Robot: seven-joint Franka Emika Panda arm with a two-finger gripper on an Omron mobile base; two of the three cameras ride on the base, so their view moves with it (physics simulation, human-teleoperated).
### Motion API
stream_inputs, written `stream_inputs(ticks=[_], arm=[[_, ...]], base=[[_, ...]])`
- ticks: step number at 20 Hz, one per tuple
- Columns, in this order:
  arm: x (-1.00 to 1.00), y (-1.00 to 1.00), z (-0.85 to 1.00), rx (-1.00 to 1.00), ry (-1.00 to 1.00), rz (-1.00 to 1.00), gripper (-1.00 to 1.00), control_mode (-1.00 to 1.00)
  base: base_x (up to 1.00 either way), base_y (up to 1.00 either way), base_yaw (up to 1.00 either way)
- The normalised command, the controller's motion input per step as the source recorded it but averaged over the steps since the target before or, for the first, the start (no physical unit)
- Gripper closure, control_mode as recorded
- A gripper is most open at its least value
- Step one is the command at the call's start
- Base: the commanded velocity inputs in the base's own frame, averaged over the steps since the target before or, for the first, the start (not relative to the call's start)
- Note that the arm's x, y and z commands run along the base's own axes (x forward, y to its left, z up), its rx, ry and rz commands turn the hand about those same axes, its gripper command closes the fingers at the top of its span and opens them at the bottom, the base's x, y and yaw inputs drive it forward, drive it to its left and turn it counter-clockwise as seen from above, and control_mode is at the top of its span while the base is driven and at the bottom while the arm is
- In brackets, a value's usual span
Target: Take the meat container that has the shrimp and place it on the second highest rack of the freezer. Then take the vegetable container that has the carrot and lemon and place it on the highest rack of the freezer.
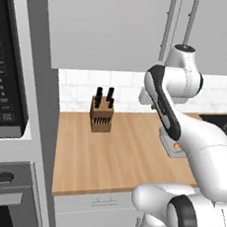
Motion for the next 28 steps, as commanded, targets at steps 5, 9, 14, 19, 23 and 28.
stream_inputs(ticks=[5,9,14,19,23,28], arm=[[-0.07,-0.09,-0.42,-0.07,0.16,0.00,-1.00,-1.00],[0.00,-0.95,-0.59,-0.01,0.15,-0.18,-1.00,-1.00],[0.03,-1.00,-0.29,0.16,0.12,-0.36,-1.00,-1.00],[0.28,-1.00,-0.20,0.18,0.06,-0.33,-1.00,-1.00],[0.35,-0.73,-0.16,0.12,0.08,-0.21,-1.00,-1.00],[0.14,-0.09,-0.40,-0.01,0.04,-0.06,-1.00,-1.00]], base=[[0.00,0.00,0.00],[0.00,0.00,0.00],[0.00,0.00,0.00],[0.00,0.00,0.00],[0.00,0.00,0.00],[0.00,0.00,0.00]])
